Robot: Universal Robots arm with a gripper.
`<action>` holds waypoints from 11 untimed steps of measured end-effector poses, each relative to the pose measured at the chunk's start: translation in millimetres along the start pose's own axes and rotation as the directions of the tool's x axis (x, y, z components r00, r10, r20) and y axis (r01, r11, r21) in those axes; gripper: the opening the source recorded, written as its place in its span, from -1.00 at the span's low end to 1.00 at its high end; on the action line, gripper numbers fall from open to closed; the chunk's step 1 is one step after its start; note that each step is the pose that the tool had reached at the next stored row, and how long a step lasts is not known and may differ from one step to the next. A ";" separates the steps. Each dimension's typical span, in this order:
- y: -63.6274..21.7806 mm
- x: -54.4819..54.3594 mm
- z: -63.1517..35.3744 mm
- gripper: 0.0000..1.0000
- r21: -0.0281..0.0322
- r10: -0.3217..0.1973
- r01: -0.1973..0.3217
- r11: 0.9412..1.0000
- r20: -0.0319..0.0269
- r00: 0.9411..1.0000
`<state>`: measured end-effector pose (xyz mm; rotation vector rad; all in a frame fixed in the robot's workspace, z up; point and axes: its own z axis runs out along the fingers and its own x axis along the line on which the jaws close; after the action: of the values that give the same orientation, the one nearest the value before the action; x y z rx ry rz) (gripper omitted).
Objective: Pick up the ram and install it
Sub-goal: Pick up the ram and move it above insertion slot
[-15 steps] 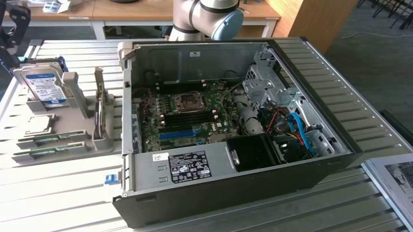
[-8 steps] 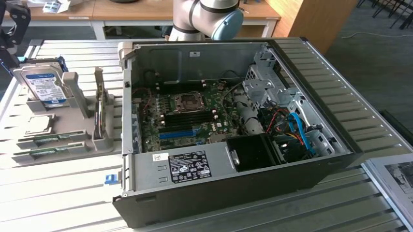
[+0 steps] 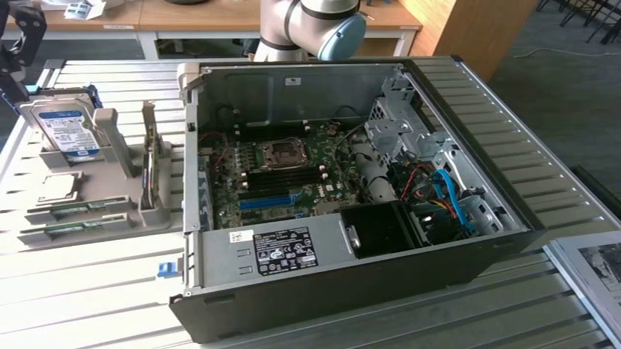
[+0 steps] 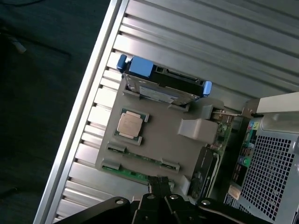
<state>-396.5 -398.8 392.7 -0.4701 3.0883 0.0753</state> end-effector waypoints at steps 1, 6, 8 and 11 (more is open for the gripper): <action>0.0 0.0 0.0 -0.80 0.000 -0.009 0.009 1.000 0.000 1.000; 0.0 0.0 0.2 -0.80 -0.001 -0.058 0.058 0.998 -0.003 0.998; 0.0 0.0 0.2 -0.80 -0.002 -0.077 0.077 0.997 -0.003 0.997; 0.0 0.0 0.3 -0.80 -0.003 -0.105 0.105 0.994 -0.005 0.994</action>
<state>-396.5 -398.8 392.5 -0.6321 3.0618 0.0767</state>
